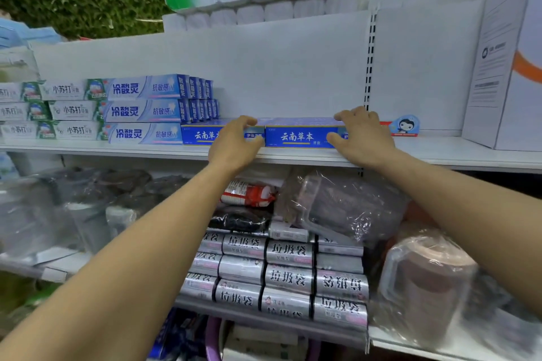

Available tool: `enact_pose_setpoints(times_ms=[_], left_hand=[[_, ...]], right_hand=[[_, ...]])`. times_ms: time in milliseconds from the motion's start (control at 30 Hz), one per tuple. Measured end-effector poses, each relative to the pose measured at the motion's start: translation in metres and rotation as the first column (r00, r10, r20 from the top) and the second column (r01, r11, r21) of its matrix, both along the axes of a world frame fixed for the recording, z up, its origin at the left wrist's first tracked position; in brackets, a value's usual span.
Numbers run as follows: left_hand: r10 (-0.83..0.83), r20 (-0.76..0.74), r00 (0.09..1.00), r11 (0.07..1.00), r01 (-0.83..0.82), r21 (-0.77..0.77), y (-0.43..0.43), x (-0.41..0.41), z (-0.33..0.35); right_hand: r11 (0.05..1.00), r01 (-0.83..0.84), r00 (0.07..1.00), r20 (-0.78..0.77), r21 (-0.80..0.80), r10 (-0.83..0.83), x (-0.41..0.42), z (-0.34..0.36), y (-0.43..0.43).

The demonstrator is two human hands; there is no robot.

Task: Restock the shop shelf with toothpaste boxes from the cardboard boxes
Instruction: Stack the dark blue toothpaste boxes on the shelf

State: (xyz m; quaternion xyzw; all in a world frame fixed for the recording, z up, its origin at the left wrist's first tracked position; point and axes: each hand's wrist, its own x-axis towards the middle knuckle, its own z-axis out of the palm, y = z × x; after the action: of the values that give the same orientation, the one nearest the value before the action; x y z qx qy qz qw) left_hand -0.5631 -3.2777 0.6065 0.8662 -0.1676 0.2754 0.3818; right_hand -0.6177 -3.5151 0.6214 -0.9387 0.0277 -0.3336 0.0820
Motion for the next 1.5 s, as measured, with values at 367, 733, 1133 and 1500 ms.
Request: enact_pose_setpoints(times_ms=[367, 733, 1133, 1500], left_hand=[[0.021, -0.103, 0.994, 1.000, -0.021, -0.004, 0.021, -0.096, -0.083], [-0.133, -0.488, 0.863, 0.980, 0.189, 0.066, 0.071, -0.099, -0.207], [0.000, -0.909, 0.416, 0.994, 0.099, 0.045, 0.114, -0.121, -0.454], [0.049, -0.995, 0.084, 0.996, -0.073, 0.043, 0.094, -0.146, -0.614]], right_hand=[[0.965, -0.203, 0.954, 0.187, -0.169, 0.233, -0.082, -0.091, 0.035], [0.986, -0.128, 0.946, -0.287, 0.104, 0.153, -0.112, -0.223, 0.097], [0.874, 0.247, 0.607, -0.770, 0.419, 0.197, -0.144, -0.427, 0.105], [0.632, 0.598, 0.342, -0.870, 0.493, 0.355, -0.155, -0.622, 0.145]])
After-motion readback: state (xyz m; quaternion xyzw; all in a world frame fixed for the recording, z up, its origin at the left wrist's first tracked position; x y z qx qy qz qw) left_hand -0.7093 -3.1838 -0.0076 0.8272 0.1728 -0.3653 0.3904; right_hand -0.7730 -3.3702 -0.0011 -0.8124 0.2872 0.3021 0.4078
